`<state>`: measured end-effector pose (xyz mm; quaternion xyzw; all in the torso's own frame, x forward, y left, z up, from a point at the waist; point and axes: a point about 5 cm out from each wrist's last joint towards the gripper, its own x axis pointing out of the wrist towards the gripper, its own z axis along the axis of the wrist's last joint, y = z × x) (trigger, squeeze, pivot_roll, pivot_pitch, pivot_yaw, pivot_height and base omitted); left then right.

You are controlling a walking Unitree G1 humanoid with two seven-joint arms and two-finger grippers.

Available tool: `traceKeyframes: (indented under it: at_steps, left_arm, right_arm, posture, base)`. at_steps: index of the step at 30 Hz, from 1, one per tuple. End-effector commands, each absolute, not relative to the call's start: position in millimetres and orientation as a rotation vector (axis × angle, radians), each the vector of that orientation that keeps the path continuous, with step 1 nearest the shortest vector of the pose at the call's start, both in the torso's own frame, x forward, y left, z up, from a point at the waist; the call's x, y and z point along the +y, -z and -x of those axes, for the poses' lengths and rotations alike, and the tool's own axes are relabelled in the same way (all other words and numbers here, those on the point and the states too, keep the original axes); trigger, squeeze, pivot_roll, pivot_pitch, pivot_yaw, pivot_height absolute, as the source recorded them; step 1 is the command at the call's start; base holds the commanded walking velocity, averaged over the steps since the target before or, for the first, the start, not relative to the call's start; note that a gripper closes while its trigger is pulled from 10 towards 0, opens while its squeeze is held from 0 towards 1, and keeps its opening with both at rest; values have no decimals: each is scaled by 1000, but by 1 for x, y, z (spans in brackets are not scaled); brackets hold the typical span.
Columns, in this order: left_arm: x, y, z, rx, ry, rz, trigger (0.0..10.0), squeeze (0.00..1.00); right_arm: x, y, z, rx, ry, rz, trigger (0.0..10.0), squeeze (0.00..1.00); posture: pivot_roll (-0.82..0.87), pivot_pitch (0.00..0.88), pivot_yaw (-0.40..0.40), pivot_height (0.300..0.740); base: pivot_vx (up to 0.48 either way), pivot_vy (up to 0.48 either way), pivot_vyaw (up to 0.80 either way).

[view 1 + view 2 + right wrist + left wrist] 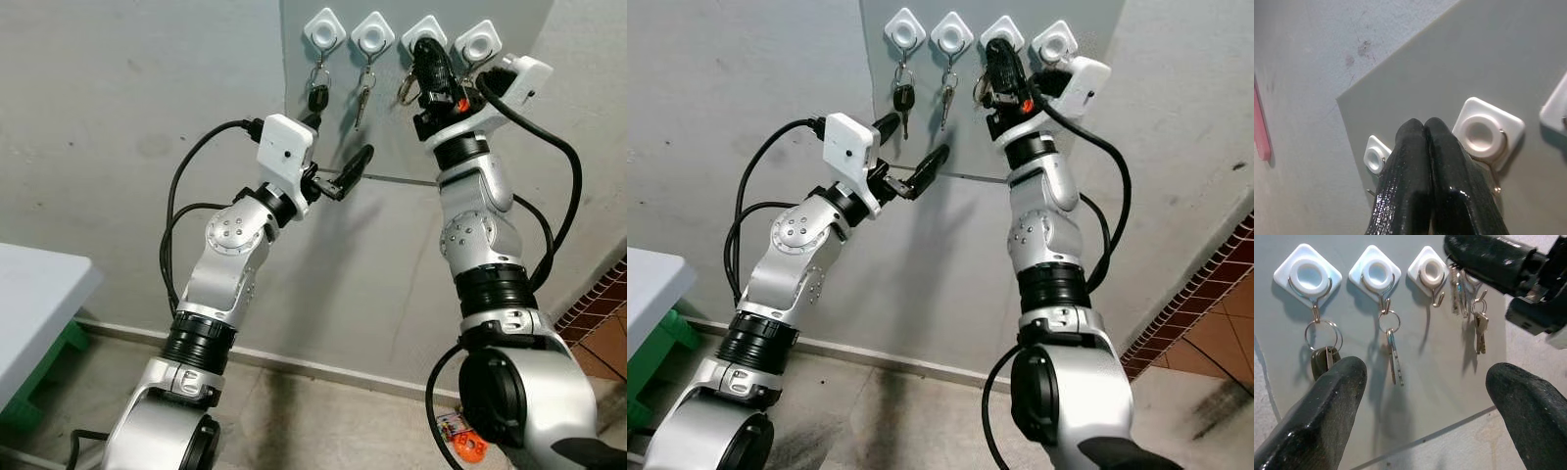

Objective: Hang keys on a hook

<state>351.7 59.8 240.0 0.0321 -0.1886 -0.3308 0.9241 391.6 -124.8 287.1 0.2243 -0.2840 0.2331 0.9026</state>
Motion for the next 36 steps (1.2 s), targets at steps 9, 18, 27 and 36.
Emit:
traceKeyframes:
  at_steps: [9, 18, 27, 36]
  left_arm:
    - [57, -241, -346, -389, 702, -75, 10000, 0]
    - [58, -241, -345, -386, 696, -71, 10000, 0]
    - [58, -240, -344, -381, 694, -68, 10000, 0]
    - [59, -240, -343, -376, 692, -68, 10000, 0]
  right_arm:
    - [-127, -304, -399, -613, -497, -468, 10000, 0]
    - [-122, -310, -405, -575, -561, -503, 10000, 0]
    - [-133, -319, -409, -581, -532, -500, 10000, 0]
    - [-153, -317, -411, -573, -467, -489, 10000, 0]
  posture:
    - [-27, 0, 8, 740]
    - [-23, 0, 6, 740]
    - [-19, 0, 3, 740]
    - [-15, 0, 3, 740]
  base:
    - [0, 0, 0]
    - [0, 0, 0]
    - [0, 0, 0]
    - [0, 0, 0]
